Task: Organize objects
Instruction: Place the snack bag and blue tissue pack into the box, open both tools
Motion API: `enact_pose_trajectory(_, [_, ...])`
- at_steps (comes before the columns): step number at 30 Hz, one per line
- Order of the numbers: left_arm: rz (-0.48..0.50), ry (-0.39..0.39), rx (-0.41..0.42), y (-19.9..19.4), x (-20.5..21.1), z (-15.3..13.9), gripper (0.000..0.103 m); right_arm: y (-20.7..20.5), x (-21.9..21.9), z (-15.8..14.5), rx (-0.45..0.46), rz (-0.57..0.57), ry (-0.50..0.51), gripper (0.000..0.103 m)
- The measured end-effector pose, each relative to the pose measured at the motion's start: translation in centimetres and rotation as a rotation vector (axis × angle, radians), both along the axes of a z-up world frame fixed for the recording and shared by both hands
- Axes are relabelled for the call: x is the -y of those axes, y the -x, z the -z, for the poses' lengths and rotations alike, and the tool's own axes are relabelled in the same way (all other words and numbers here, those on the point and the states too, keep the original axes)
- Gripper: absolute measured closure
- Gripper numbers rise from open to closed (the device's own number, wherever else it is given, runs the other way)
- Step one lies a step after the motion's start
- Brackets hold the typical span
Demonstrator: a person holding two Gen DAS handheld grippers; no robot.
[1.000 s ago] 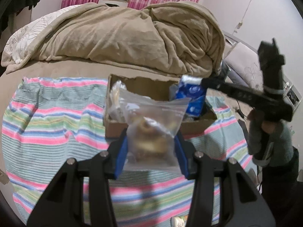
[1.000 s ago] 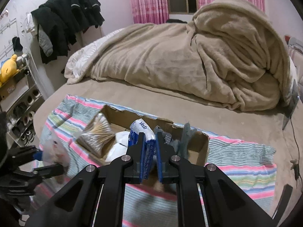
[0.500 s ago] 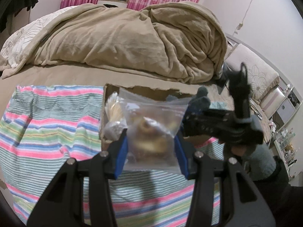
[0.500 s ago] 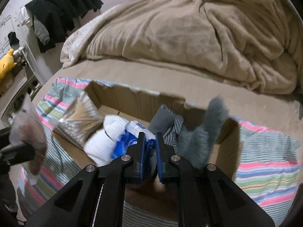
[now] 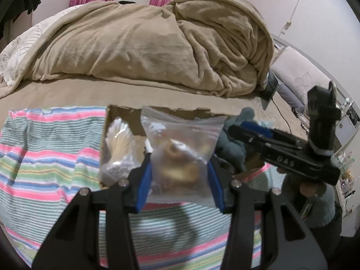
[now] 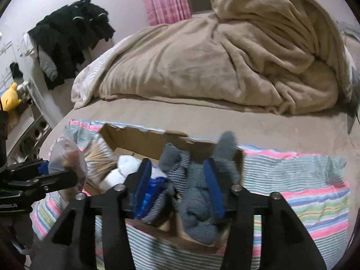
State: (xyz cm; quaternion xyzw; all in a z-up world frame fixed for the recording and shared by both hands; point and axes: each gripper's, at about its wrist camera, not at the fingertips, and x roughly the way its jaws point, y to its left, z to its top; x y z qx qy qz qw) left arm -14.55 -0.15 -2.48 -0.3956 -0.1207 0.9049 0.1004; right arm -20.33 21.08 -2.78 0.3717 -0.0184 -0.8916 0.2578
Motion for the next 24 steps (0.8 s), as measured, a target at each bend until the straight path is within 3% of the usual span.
enact_pose_trajectory(3, [0.003,0.008,0.017,1.1,-0.9,0.4,0.056,1.0,-0.5,2.1,0.058,0.018,0.008,0.05])
enact_pose_trajectory(5, [0.007,0.019,0.027,1.7,-1.5,0.7,0.056,0.9,-0.8,2.8,0.05,0.02,0.011,0.05])
enact_pose_trajectory(13, [0.009,0.06,0.071,4.3,-3.5,2.3,0.056,0.6,-2.0,2.7,0.026,-0.001,0.095,0.05])
enact_pose_trajectory(18, [0.029,0.058,0.112,5.3,-4.8,3.7,0.056,0.2,-3.6,2.2,0.014,0.015,0.202,0.05])
enact_pose_trajectory(24, [0.009,0.092,0.154,6.5,-5.0,5.3,0.054,-0.3,-4.1,1.5,-0.041,0.053,0.201,0.05])
